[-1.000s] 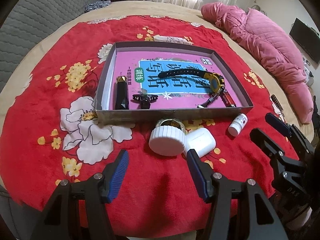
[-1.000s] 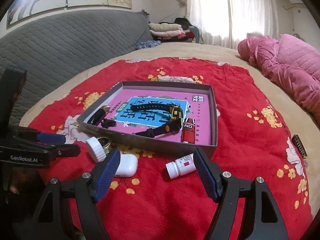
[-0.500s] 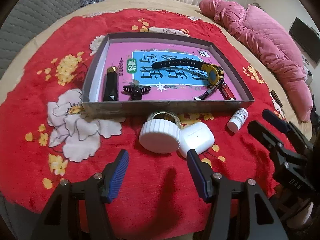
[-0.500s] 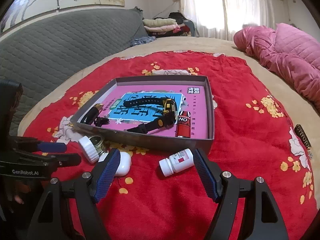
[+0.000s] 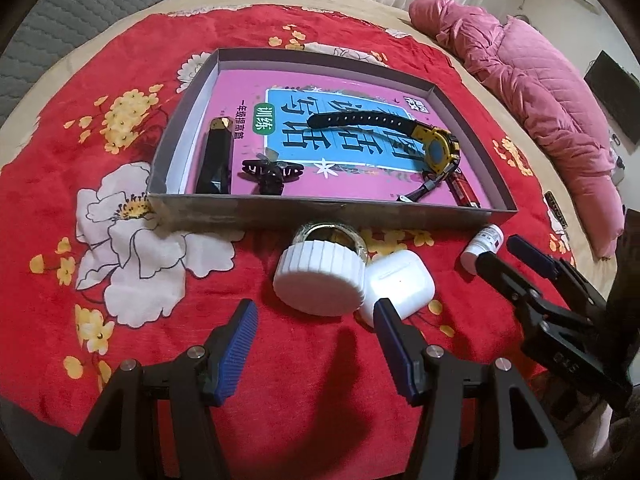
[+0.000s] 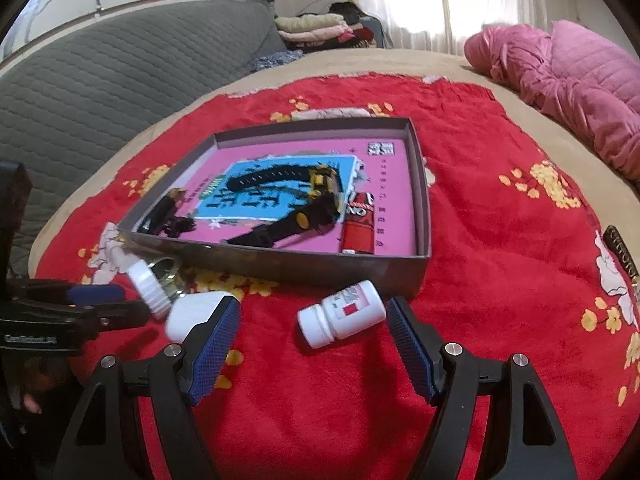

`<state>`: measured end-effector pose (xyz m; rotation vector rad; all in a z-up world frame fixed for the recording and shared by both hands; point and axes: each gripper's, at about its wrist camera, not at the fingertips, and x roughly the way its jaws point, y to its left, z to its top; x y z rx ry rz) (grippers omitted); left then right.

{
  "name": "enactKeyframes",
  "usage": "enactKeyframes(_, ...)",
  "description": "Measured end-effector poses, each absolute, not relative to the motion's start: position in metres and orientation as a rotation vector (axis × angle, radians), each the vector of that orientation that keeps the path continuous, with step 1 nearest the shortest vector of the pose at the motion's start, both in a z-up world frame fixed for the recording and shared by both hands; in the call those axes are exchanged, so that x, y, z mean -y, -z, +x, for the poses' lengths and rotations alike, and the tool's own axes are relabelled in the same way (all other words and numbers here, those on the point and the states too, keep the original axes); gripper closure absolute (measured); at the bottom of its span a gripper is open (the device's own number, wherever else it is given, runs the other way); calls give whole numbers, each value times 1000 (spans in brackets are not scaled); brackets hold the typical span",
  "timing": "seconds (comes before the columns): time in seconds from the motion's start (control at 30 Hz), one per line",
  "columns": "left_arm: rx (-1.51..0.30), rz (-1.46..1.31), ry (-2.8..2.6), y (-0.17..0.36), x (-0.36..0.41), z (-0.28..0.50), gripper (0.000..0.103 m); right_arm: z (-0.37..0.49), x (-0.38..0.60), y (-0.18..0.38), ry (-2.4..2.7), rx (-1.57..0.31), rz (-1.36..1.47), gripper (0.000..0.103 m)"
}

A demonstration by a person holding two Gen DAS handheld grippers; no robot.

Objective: Organize rigid objects
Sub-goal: 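Move left tool to the white cap while right tool approaches the white pill bottle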

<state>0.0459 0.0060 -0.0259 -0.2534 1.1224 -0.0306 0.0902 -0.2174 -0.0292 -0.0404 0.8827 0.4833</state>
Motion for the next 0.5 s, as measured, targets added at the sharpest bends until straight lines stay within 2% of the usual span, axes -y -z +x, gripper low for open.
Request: enactKeyframes(0.5,-1116,-241,24,30,-4,52,43,106,210,47,-482,-915,-155,26)
